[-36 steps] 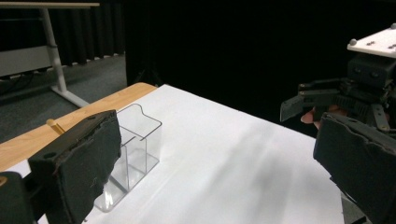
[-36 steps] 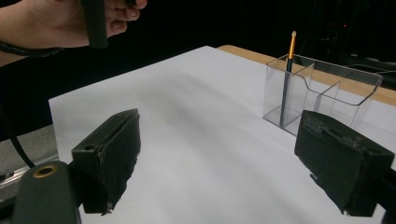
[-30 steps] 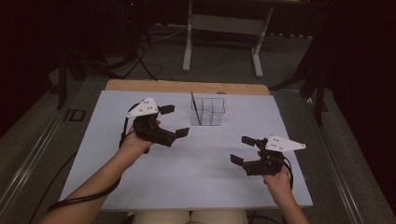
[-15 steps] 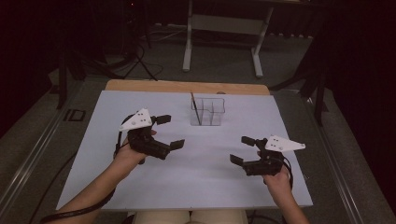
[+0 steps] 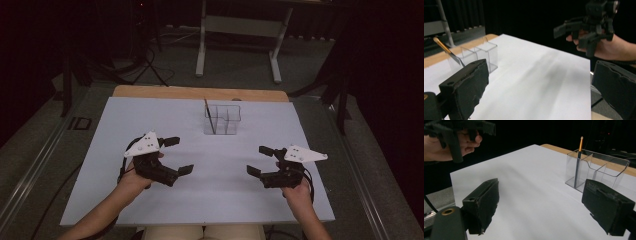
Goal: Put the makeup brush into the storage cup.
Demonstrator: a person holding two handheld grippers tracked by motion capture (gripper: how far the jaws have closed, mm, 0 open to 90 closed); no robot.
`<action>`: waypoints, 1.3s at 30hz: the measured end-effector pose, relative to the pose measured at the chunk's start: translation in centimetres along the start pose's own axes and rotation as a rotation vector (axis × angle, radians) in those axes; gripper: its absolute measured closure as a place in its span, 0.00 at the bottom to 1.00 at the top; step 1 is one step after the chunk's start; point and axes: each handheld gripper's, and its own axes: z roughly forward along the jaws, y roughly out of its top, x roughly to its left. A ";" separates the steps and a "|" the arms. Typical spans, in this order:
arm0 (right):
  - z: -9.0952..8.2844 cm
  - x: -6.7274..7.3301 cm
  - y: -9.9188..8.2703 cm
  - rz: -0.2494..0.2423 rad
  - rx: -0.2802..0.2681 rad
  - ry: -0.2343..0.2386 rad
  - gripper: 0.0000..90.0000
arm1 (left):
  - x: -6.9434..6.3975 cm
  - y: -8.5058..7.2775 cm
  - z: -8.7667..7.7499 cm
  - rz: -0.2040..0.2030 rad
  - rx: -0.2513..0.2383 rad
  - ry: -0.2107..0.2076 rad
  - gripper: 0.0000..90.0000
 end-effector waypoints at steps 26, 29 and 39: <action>0.1 -0.1 -0.3 0.005 0.009 -0.003 0.16 | -0.6 -4.5 -1.7 0.004 0.019 0.052 0.02; 0.1 -0.1 -0.3 0.007 0.013 -0.005 0.16 | -0.5 -4.8 -1.8 0.004 0.018 0.060 0.02; 0.2 -0.3 -0.5 0.007 0.017 -0.008 0.16 | -0.3 -5.7 -1.8 -0.019 0.014 0.074 0.02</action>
